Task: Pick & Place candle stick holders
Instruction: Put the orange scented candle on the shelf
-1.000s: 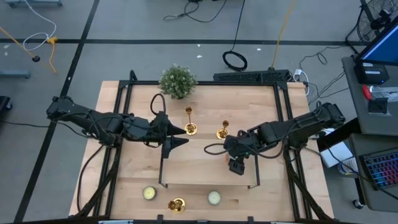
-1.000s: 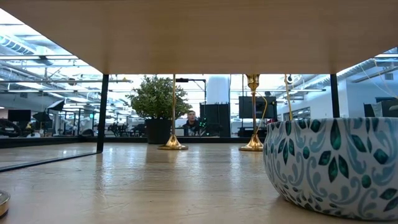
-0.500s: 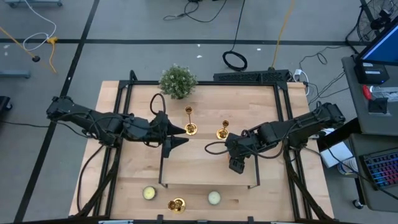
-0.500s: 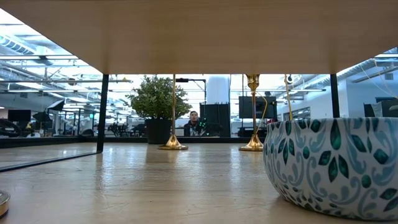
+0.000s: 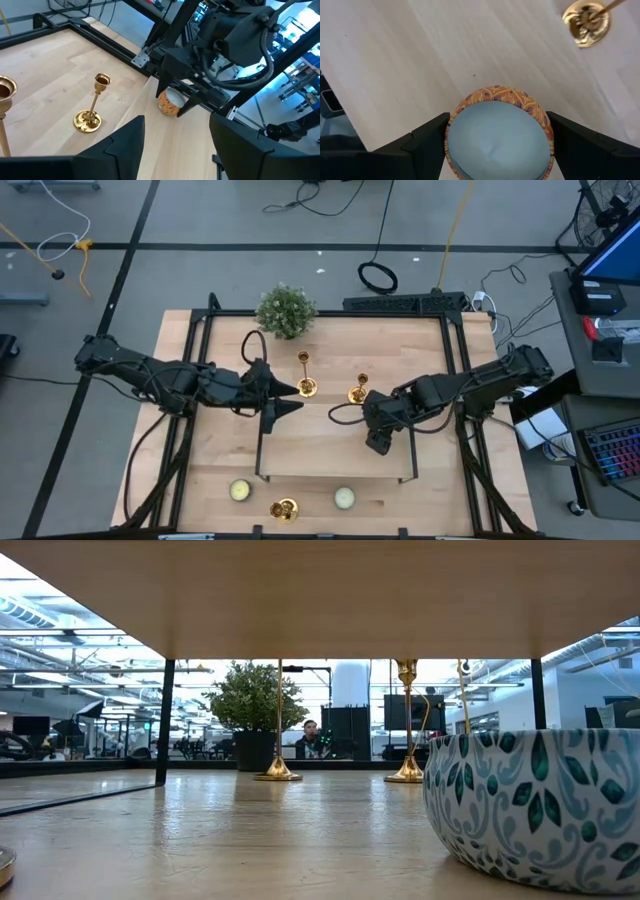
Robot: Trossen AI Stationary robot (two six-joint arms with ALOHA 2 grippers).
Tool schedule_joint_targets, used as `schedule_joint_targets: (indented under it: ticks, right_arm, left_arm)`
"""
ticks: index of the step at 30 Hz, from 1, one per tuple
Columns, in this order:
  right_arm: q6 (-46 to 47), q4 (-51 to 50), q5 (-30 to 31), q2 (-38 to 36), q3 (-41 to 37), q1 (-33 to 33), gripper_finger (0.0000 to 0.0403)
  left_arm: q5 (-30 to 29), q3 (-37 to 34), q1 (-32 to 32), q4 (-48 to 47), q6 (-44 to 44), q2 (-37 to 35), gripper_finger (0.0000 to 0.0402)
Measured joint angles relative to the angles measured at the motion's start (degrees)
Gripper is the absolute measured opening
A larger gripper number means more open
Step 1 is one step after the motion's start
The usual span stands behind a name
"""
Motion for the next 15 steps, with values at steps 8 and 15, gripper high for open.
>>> schedule_joint_targets:
  ticks: [8, 15]
  right_arm:
    - [2.0, -4.9, 2.3, 0.0, 0.0, -1.2, 0.0295]
    - [2.2, -6.0, 2.2, -0.2, 0.0, -1.9, 0.0295]
  left_arm:
    - [0.0, 0.0, 0.0, -0.3, 0.0, 0.0, 0.023]
    - [0.0, 0.0, 0.0, -0.6, 0.0, 0.0, 0.023]
